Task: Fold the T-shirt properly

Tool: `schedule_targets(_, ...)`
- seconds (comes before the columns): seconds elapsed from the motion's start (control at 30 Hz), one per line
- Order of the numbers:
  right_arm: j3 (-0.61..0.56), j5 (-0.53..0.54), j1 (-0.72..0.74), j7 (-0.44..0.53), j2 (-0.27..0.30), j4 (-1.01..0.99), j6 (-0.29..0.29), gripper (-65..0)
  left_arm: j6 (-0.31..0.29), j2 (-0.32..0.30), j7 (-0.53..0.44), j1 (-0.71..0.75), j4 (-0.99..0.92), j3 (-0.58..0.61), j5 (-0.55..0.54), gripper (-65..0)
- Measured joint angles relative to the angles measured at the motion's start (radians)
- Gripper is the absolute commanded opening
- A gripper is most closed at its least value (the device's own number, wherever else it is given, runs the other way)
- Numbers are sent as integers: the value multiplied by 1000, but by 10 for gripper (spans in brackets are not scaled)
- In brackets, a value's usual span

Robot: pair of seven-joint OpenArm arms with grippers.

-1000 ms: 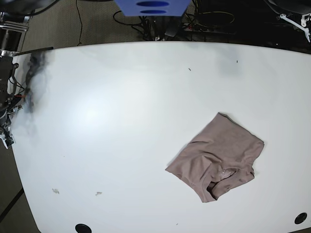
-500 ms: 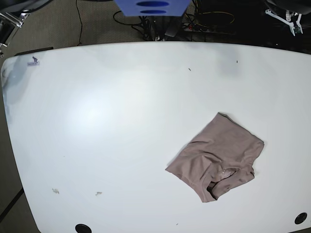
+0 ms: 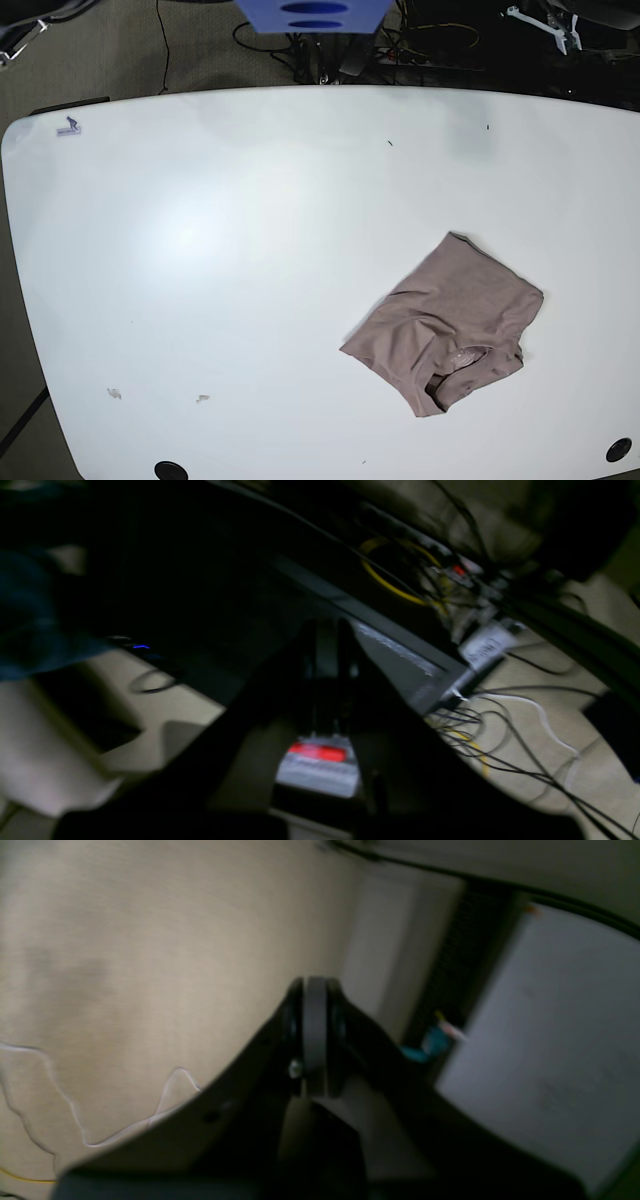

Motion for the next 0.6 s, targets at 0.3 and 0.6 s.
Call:
schedule_targets(0.3, 152, -110, -113, 113, -47, -46, -5, -650, 3, -2, -150, -3, -204, 0, 71, -649)
schedule_targets(0.6, 142, -99, -195, 207, -140, -141, 4, -650, 4, -2, -287, -2, -431, -5, 139, -649)
